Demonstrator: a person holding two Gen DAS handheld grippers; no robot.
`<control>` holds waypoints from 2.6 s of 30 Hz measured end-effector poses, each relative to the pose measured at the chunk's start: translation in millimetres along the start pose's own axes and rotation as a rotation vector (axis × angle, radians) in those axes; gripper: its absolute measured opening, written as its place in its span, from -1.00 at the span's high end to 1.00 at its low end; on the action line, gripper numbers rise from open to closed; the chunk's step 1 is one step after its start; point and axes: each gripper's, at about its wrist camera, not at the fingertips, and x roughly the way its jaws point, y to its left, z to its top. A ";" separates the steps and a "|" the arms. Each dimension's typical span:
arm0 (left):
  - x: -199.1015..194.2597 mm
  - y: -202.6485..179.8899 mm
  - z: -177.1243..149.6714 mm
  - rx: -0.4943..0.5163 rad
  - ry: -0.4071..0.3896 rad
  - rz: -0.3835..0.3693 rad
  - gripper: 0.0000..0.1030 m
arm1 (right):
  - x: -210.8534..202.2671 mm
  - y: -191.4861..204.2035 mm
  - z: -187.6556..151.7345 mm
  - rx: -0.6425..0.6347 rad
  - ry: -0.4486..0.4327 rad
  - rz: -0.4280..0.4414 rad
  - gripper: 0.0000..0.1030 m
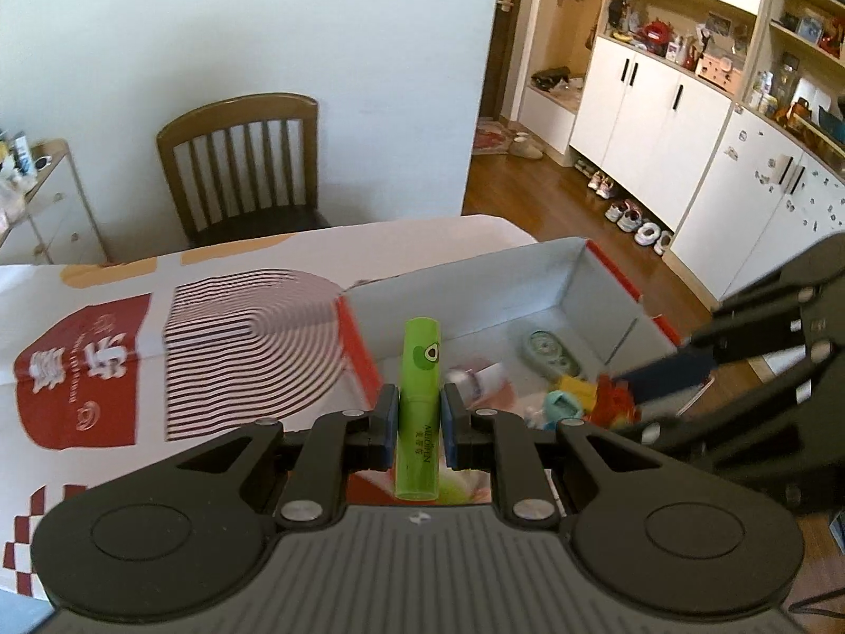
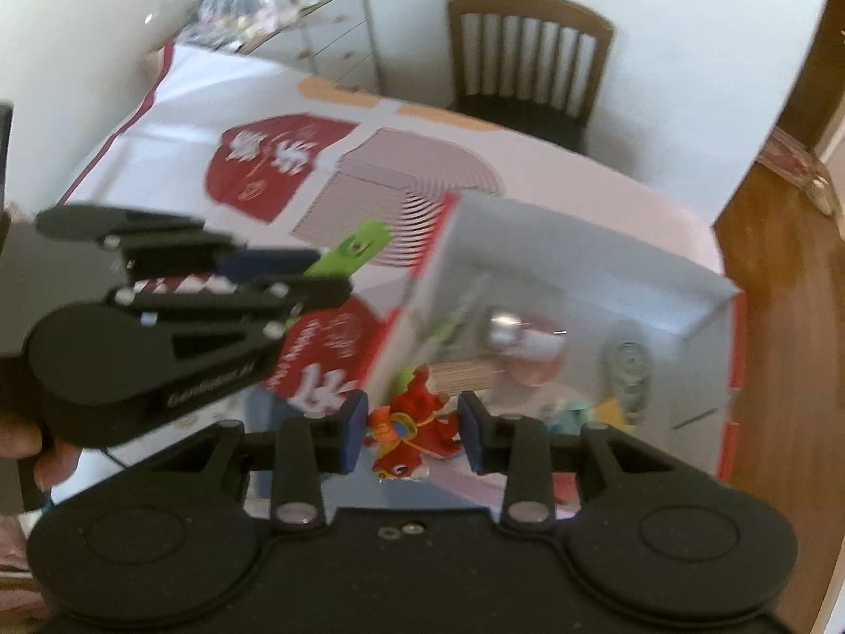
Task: Organize rigid objects
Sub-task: 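Carry the highlighter and dragon keychain with both tools over the red box, then open the left tool to drop the highlighter while the right tool releases the keychain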
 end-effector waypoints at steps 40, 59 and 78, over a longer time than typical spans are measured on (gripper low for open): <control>185.1 -80.5 -12.8 0.004 0.340 -0.009 0.68 | 119.7 -140.4 -39.1 0.160 0.124 -0.076 0.30; 138.9 -73.7 -13.5 -0.047 0.268 0.008 0.68 | 89.5 -136.0 -47.9 0.198 0.031 -0.026 -0.05; 22.0 -65.2 -16.7 -0.025 0.038 -0.013 0.68 | 6.0 -90.2 -73.4 0.147 -0.257 -0.043 -0.49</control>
